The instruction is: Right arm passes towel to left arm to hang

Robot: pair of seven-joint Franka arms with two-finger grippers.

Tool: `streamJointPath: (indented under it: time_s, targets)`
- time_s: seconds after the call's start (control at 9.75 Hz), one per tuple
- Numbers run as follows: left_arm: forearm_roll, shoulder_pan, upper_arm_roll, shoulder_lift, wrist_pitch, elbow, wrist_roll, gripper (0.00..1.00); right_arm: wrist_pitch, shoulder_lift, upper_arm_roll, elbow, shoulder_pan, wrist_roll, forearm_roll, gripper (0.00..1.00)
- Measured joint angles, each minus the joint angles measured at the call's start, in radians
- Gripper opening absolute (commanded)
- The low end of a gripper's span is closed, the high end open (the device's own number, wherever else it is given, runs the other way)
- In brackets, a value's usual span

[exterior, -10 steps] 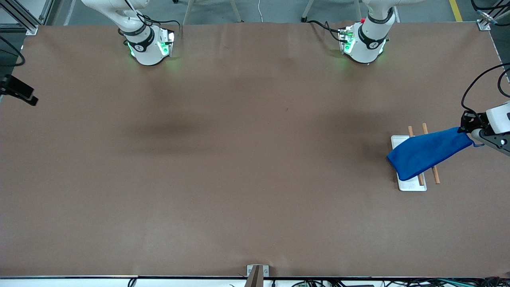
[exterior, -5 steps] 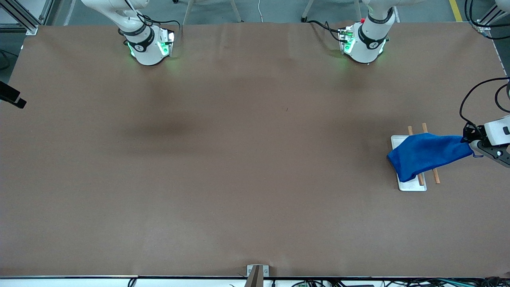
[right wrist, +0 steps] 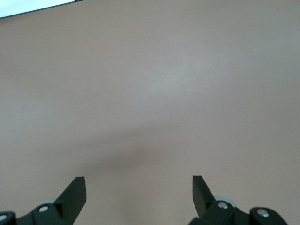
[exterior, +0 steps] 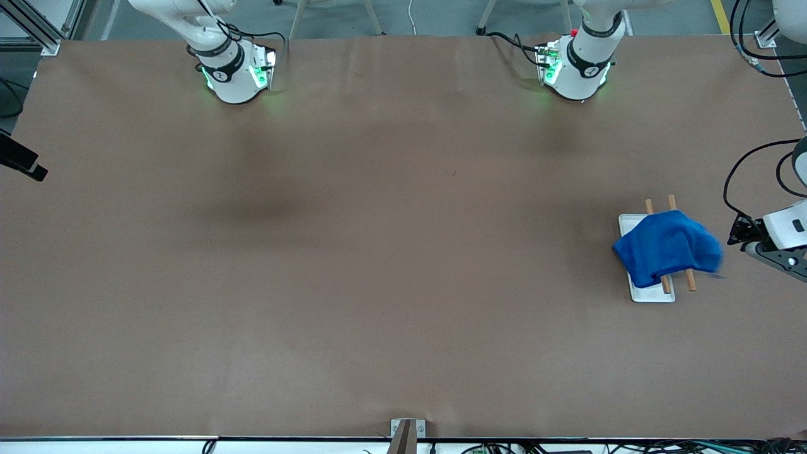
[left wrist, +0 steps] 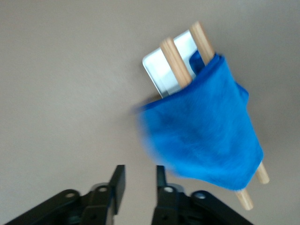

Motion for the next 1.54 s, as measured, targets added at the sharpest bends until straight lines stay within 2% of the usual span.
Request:
streamJointPath:
  time_s: [0.21,0.41,0.72,0.92,1.13,1.54]
  targets:
    - [-0.018,0.0,-0.042,-0.045,0.0,0.035,-0.15,1.0,-0.001,-0.002,0.0,0.0,0.001,0.0,0.0,1.0]
    - [-0.021,0.001,-0.086,-0.146,-0.014,0.037,-0.313,1.0,-0.001,-0.002,0.0,0.0,0.002,0.0,0.0,1.0]
    - [-0.022,-0.002,-0.2,-0.305,-0.12,0.018,-0.58,1.0,-0.001,-0.003,0.005,0.0,0.008,-0.002,0.0,1.0]
    - [-0.021,-0.004,-0.27,-0.389,-0.168,-0.017,-0.69,1.0,-0.001,-0.003,0.007,0.0,0.01,-0.002,0.0,1.0]
    - [-0.021,-0.005,-0.318,-0.44,-0.246,-0.012,-0.764,1.0,-0.004,-0.003,0.007,0.0,0.011,-0.008,-0.001,1.0]
    - [-0.016,-0.036,-0.339,-0.425,-0.463,0.191,-0.854,1.0,-0.012,-0.003,0.006,-0.001,0.011,-0.015,-0.001,1.0]
